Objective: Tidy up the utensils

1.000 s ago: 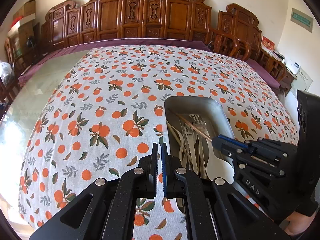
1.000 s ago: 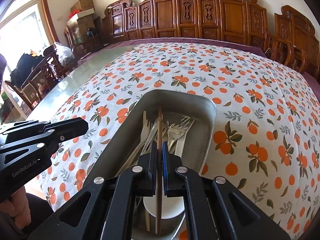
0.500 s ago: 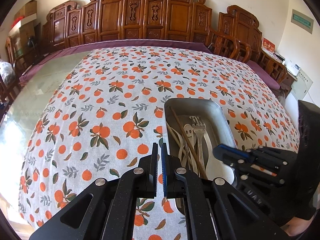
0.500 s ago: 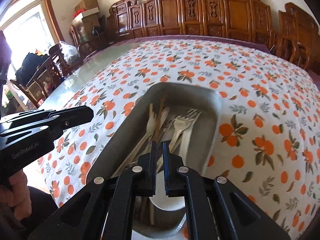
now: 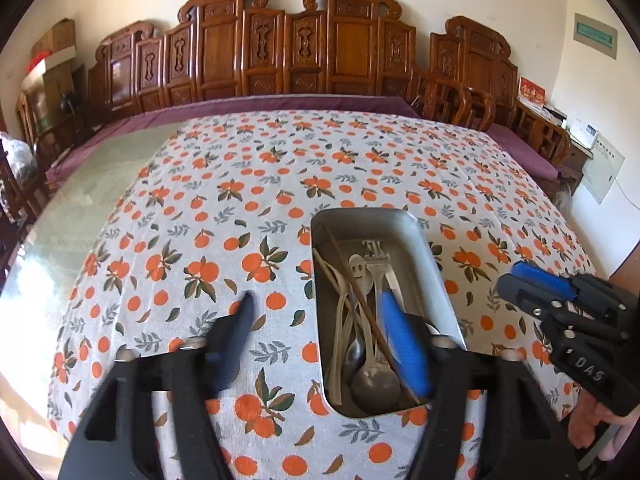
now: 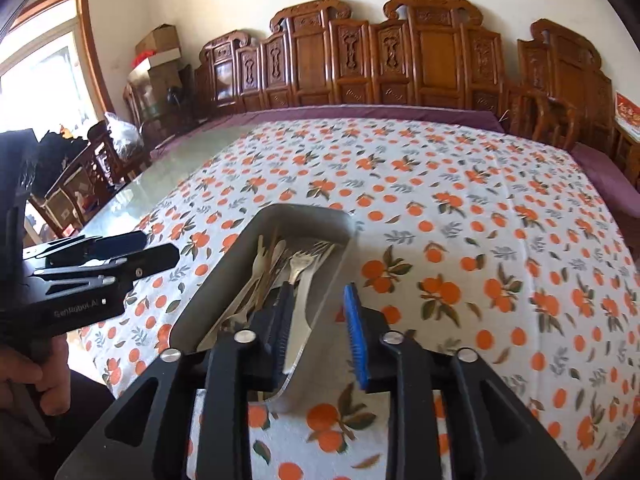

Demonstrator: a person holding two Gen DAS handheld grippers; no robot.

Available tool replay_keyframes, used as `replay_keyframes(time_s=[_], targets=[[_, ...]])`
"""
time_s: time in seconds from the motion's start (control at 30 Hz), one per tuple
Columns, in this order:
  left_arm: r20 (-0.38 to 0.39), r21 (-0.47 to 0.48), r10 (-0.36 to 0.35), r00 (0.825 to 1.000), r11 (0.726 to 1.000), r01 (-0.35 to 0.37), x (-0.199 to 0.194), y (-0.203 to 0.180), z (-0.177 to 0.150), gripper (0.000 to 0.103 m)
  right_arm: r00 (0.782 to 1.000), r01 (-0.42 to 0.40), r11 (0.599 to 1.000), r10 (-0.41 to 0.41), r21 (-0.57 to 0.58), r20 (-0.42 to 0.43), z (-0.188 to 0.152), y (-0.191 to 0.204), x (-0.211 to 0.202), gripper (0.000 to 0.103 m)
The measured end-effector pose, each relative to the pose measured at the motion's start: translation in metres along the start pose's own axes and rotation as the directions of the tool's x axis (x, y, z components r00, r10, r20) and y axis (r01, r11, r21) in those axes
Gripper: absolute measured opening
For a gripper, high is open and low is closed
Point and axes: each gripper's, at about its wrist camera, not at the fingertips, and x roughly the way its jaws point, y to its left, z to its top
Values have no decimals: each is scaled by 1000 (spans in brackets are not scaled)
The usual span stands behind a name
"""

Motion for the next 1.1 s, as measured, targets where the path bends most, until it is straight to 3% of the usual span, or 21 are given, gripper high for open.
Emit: replay_keyframes(time_s=[0.17, 0.43, 0.6, 0.77, 1.1], targets=[[20, 19, -10, 1000, 1000, 10, -16, -13, -6, 91, 999, 30, 999, -30, 15, 28, -5, -7, -27, 70], [23, 59, 12, 1000, 998, -13, -39, -39, -19, 95, 995, 71, 997, -73, 41, 68, -19, -14, -67, 99], [12, 71, 8, 1000, 997, -9, -53, -50, -26, 95, 987, 125, 992, -128, 35, 94, -27, -14, -92, 100], [10, 62, 6, 1000, 998, -7, -67, -54, -32, 95, 985, 125, 990, -131, 61, 111, -35, -17, -115, 100], [77, 44, 22, 997, 999, -26, -116, -57, -34, 95, 974, 150, 985, -162, 84, 158, -40, -15, -158, 100]])
